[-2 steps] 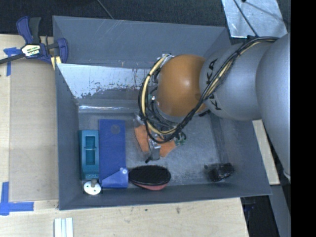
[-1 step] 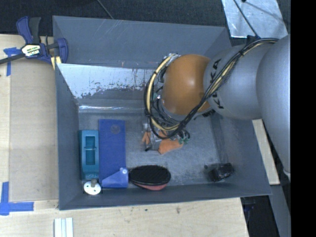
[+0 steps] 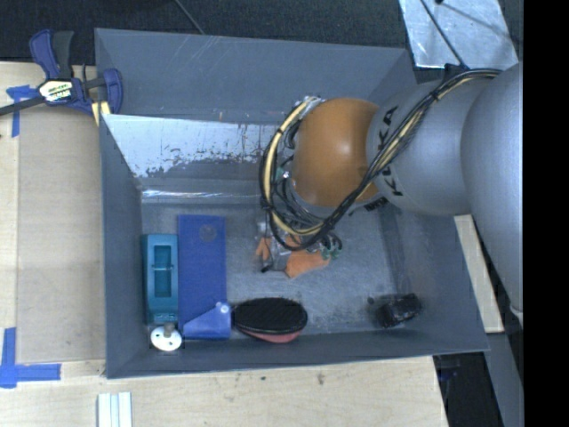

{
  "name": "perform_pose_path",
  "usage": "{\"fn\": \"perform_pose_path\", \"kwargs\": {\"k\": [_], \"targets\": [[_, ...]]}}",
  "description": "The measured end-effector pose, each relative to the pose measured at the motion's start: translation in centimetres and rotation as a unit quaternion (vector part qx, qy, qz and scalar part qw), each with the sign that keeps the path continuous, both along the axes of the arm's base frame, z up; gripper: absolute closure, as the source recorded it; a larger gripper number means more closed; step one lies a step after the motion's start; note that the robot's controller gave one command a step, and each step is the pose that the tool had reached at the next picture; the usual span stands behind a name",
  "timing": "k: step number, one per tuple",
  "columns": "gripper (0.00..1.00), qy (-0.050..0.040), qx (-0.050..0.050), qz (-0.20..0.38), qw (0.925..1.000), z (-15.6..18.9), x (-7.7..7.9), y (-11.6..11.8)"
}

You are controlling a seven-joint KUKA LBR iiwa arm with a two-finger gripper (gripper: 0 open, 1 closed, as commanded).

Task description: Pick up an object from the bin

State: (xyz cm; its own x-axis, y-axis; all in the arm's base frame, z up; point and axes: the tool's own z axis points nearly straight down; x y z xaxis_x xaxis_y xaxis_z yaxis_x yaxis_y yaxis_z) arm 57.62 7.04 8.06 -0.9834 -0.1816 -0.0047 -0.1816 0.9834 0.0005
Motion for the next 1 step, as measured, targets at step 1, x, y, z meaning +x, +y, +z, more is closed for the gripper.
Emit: {"fn": "perform_pose_path", "kwargs": {"k": [1], "targets": [[1.0,0.0016,-0.001,0.0,1.0,20.28,0.46,1.74]]}}
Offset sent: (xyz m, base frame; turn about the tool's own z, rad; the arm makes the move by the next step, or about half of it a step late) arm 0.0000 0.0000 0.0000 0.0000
